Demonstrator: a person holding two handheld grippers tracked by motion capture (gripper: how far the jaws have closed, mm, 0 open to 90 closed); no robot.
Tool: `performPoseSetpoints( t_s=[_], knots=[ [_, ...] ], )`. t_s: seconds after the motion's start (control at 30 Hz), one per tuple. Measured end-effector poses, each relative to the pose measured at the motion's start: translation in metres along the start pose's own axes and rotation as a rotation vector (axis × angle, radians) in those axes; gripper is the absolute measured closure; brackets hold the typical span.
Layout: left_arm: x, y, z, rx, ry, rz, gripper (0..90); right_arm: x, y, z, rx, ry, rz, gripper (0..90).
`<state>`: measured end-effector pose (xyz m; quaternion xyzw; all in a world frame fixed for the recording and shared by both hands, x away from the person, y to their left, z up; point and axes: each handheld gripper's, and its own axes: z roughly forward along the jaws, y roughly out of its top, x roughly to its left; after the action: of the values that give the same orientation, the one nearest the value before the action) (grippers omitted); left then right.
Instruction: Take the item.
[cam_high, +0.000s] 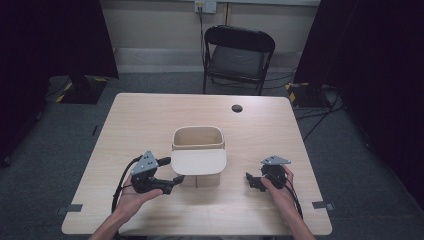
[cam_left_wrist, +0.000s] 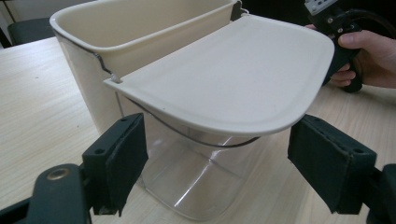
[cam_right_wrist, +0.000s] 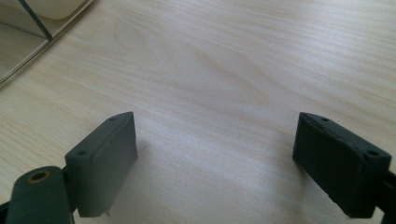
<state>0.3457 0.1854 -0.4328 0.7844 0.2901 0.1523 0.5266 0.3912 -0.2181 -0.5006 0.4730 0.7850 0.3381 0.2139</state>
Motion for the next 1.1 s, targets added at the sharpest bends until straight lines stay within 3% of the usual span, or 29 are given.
performPoseSetpoints(
  t_s=[1.1],
  knots=[
    [0.0035,0.0078,-0.0048,-0.03,0.005,0.003,19.3,-0.0001,0.0002,0.0004,-0.002,0.0,-0.001,12.8]
  ],
)
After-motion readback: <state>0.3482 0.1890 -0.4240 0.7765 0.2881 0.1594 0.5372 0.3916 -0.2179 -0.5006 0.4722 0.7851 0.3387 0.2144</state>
